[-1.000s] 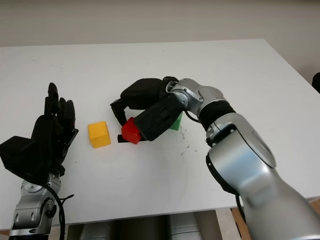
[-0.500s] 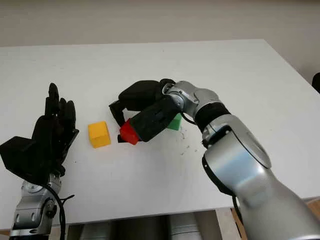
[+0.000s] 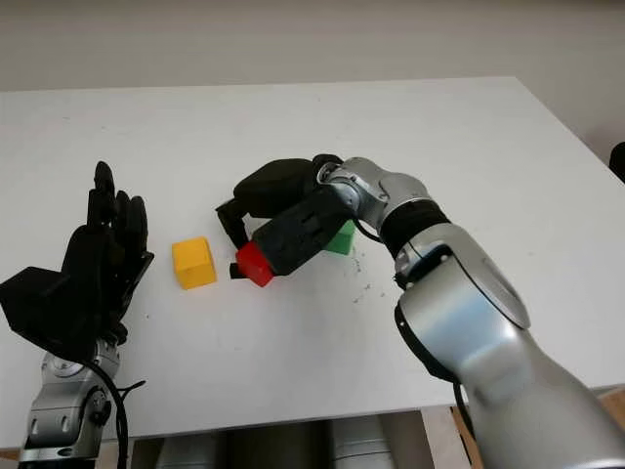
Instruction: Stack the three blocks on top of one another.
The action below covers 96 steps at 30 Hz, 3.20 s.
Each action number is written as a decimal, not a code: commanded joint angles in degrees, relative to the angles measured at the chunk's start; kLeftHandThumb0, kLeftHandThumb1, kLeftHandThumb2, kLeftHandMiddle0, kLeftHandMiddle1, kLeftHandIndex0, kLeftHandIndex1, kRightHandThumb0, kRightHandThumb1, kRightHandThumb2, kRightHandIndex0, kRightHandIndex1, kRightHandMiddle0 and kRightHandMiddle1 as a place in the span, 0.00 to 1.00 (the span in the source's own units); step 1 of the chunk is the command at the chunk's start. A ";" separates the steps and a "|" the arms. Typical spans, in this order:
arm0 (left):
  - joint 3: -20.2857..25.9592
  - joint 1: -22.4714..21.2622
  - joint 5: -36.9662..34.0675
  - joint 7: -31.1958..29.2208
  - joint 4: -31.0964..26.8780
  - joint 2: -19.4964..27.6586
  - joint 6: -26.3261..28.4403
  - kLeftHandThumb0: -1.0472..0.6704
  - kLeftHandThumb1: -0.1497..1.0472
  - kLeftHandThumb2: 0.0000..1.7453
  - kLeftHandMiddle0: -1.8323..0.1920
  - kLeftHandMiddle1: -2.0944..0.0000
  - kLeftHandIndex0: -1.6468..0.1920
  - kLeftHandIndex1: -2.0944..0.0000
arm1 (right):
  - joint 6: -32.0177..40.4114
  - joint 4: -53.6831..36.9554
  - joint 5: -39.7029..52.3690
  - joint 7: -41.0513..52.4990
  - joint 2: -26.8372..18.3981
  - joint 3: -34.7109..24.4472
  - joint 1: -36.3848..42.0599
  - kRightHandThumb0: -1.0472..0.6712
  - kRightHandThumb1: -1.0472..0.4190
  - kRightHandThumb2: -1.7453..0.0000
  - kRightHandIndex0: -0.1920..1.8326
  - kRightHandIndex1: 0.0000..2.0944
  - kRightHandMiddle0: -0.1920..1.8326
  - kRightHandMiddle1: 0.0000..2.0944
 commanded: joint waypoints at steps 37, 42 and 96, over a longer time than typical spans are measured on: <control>3.14 -0.23 24.98 -10.85 -19.10 23.55 16.11 0.29 0.94 0.03 0.65 0.92 0.67 0.86 | 11.17 -11.40 30.63 -4.40 -2.97 -28.59 10.43 0.23 0.00 0.75 0.21 0.07 0.07 0.37; 2.22 -3.75 25.85 -20.93 -22.18 31.20 23.41 0.27 0.91 0.03 0.69 0.82 0.69 0.81 | 12.11 -11.15 31.02 -6.48 -2.94 -29.81 12.52 0.22 0.00 0.73 0.22 0.07 0.06 0.38; -22.23 -20.20 48.79 -50.79 -17.98 40.84 26.34 0.02 1.00 0.08 1.00 0.39 1.00 0.48 | 32.74 -32.11 40.31 -5.04 0.24 -34.69 28.30 0.18 0.00 0.68 0.04 0.00 0.01 0.06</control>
